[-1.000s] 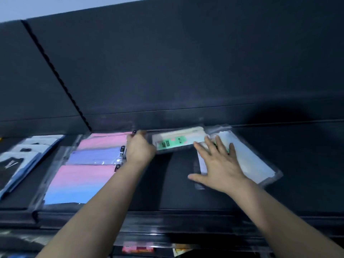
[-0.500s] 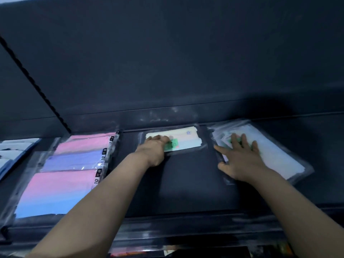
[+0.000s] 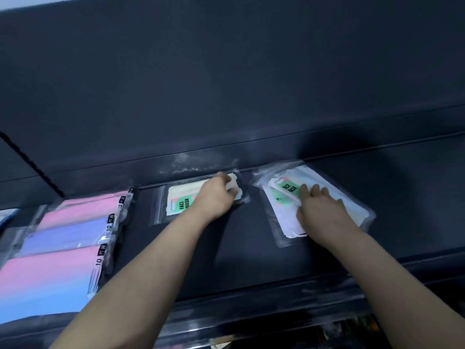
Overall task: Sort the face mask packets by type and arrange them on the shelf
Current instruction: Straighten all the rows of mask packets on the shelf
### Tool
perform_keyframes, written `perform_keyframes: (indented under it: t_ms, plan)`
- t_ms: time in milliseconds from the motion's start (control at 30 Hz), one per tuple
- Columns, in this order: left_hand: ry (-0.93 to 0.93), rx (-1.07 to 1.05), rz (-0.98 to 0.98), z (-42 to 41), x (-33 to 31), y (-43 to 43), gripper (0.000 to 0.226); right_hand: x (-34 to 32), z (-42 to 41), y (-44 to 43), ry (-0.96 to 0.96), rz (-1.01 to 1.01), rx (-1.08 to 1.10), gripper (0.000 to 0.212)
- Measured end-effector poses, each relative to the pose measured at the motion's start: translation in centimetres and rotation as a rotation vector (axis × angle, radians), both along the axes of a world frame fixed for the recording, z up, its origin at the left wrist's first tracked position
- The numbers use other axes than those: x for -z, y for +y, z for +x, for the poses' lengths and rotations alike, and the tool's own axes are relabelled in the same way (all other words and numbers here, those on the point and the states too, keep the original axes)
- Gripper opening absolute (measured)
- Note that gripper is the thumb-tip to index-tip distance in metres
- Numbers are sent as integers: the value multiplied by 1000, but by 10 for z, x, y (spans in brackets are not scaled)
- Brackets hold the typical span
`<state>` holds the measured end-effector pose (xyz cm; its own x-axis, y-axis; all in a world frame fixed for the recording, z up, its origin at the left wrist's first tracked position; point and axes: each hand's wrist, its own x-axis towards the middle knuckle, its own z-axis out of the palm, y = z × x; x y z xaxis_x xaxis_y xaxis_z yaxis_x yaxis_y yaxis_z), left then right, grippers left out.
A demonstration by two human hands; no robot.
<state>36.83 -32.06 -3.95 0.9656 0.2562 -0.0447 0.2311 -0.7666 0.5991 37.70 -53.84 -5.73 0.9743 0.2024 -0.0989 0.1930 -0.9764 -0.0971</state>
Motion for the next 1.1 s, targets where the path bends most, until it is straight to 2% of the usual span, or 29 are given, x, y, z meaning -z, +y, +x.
perform_keyframes:
  t_ms: [100,133,200,333,433,467,533,567,600,667,767,833,933,1000,1100]
  plan:
    - [92,-85,-846,7,-9,-30,38,3,-4,-5,-96,81,-46,55]
    - [116,-97,-1004,9,-8,-32,41,6,-6,-4,-190,89,-116,55]
    - [52,-150,-1107,12,-3,-26,41,12,-8,5,-337,51,-300,59]
    - [-182,-490,-945,-2,7,16,47,9,-7,41,-338,7,-458,78]
    - [-266,-639,-812,-25,15,65,47,5,-9,71,-281,68,-580,70]
    - [-251,-636,-642,-33,17,78,53,5,-9,79,-220,78,-611,70]
    - [-139,-512,-30,-50,20,95,68,7,-13,97,-112,64,-680,74]
    - [-117,-389,205,-56,21,97,71,8,-15,104,-77,65,-710,76]
    - [-88,-249,277,-61,22,96,71,9,-16,109,-52,69,-729,78]
    - [53,-35,202,-67,20,88,73,10,-15,111,-34,90,-725,73]
    - [189,12,311,-67,13,86,71,6,-18,115,18,148,-703,54]
    - [157,-1,326,-63,4,82,66,4,-20,113,16,198,-664,49]
    - [22,15,294,-49,-4,65,55,0,-17,96,-166,213,-513,47]
    - [-19,41,241,-36,-7,48,46,-2,-9,73,-238,107,-363,52]
    - [-36,118,173,-12,-7,14,38,-3,0,34,-149,-46,-94,63]
